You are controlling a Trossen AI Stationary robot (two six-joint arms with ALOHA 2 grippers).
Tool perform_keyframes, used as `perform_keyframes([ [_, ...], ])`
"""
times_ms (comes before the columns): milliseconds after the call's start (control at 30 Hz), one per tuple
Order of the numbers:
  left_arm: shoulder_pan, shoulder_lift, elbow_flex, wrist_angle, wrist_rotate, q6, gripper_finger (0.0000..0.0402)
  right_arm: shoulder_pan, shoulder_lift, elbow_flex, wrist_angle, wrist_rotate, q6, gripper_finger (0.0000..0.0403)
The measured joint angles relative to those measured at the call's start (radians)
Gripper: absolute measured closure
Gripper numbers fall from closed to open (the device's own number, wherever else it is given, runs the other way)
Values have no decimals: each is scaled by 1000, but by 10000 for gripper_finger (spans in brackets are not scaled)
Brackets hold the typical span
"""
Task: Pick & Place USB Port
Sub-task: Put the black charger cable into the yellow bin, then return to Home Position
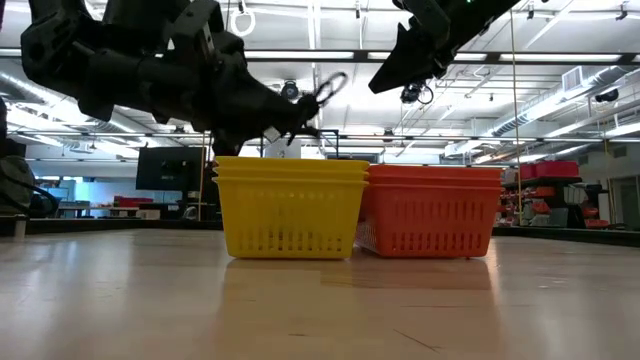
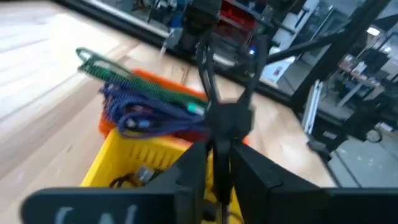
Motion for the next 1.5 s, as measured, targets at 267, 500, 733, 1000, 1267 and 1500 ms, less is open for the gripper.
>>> perform_keyframes([
  [267, -3, 0, 0, 8, -10, -1, 293, 0, 0, 0, 0, 0, 0, 337],
  [500, 12, 0, 0, 17, -32, 9, 291, 0, 0, 0, 0, 0, 0, 337],
  [733, 84, -1, 0, 65, 18, 87, 290, 0, 0, 0, 0, 2, -3, 337],
  [1000, 297, -69, 0, 8, 407, 121, 290, -16, -44, 0, 23, 53, -62, 337],
  [1267, 548, -351, 0, -196, 605, 210, 289, -65, -277, -182, 100, 45, -57, 337],
  [1500, 633, -592, 0, -538, 691, 476, 289, -89, -527, -561, 508, -49, -51, 337],
])
